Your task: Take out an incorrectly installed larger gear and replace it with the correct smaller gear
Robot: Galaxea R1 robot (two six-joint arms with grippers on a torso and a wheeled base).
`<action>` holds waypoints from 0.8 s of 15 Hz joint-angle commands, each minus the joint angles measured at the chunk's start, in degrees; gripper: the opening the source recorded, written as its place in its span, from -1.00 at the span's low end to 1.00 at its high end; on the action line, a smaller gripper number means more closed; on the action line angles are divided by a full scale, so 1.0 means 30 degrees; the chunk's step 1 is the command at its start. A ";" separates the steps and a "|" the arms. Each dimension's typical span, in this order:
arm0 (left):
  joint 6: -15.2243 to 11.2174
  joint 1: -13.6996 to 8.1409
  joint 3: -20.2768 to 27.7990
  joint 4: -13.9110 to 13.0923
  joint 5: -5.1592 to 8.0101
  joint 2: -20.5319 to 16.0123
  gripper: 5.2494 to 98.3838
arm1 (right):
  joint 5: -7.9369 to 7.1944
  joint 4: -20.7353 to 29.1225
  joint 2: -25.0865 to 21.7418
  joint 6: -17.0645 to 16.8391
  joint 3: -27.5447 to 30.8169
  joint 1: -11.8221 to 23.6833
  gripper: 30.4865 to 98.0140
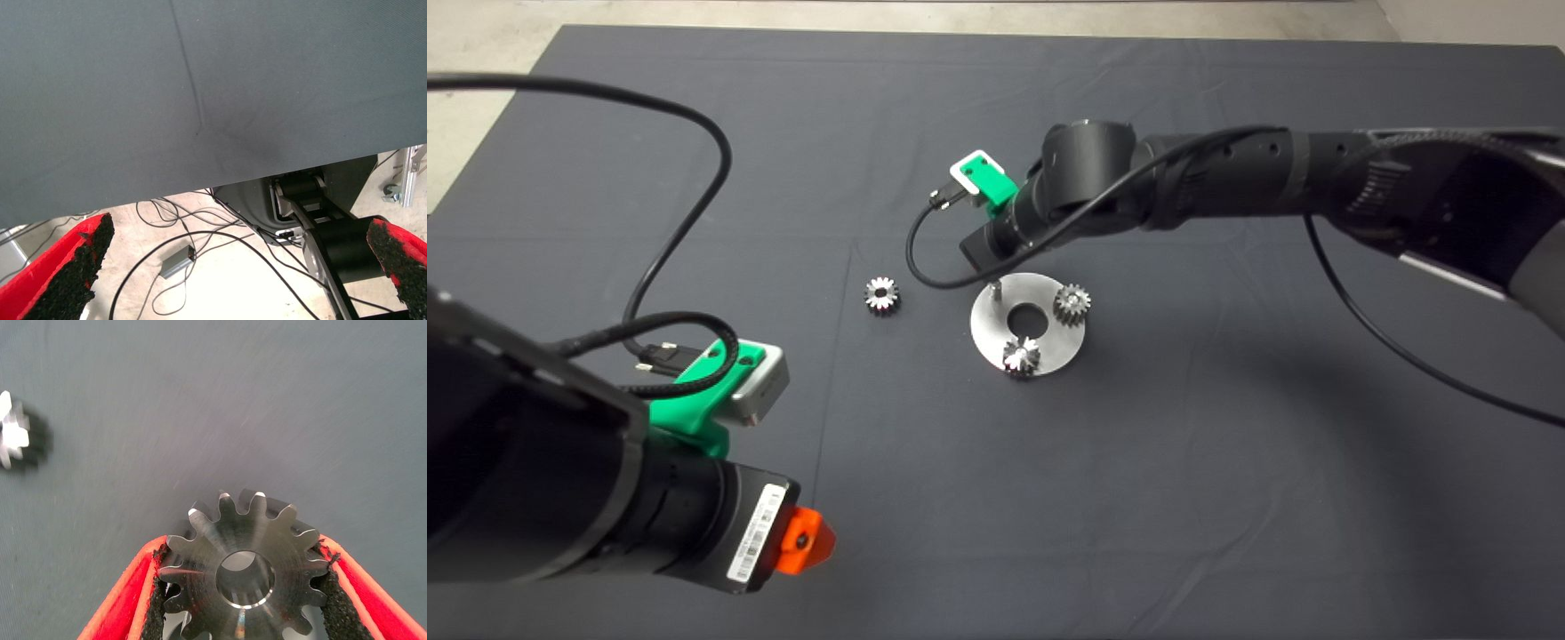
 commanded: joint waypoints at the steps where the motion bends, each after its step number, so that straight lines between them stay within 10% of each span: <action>1: 0.2231 -0.0123 -0.2000 0.0034 0.1794 0.0033 0.98 | 0.0118 0.2654 -0.0163 0.0208 0.0363 0.2754 -0.44; 5: 0.4006 0.0459 -0.4031 0.2282 0.1647 0.0849 0.98 | -0.2010 0.4520 -0.2258 0.0267 0.2688 0.3685 -0.44; 12: 0.5704 0.2373 -0.8881 0.4138 0.1714 0.4558 0.98 | -0.2125 0.6603 -0.9056 0.1862 0.9459 0.4095 -0.44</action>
